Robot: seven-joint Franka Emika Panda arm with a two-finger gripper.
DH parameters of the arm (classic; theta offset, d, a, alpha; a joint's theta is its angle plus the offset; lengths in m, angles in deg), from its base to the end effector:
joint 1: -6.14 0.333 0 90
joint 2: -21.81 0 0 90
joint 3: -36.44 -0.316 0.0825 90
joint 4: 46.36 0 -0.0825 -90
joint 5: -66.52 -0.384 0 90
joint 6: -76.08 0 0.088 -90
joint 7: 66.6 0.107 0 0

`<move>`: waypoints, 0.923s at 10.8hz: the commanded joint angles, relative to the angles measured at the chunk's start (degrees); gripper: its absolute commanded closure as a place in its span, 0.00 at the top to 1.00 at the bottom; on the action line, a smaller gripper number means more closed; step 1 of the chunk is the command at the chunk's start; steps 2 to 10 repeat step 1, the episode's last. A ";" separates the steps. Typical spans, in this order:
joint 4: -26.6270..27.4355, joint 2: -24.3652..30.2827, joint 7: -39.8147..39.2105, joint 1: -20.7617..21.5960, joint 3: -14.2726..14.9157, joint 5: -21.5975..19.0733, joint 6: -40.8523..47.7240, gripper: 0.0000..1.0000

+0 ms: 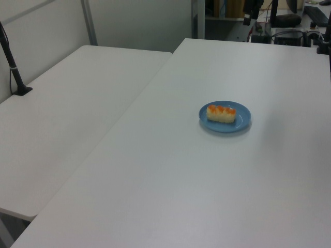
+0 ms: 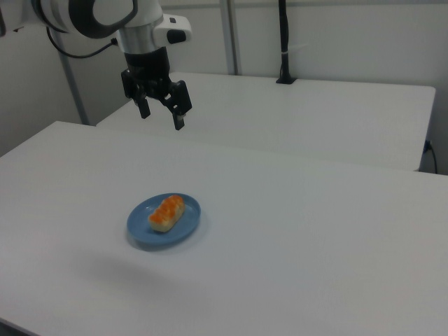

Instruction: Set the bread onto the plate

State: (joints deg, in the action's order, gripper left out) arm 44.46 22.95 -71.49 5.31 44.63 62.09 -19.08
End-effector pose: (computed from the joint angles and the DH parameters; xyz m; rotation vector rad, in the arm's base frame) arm 0.5518 -0.0807 0.6373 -3.0673 0.1158 -0.1604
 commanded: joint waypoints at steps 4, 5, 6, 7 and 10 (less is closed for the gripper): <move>0.67 0.27 0.59 1.45 1.30 -0.58 -1.17 1.00; 0.67 0.27 0.59 1.45 1.30 -0.58 -1.17 1.00; 0.67 0.27 0.59 1.45 1.30 -0.58 -1.17 1.00; 0.67 0.27 0.59 1.45 1.30 -0.58 -1.17 1.00; 0.67 0.27 0.59 1.45 1.30 -0.58 -1.17 1.00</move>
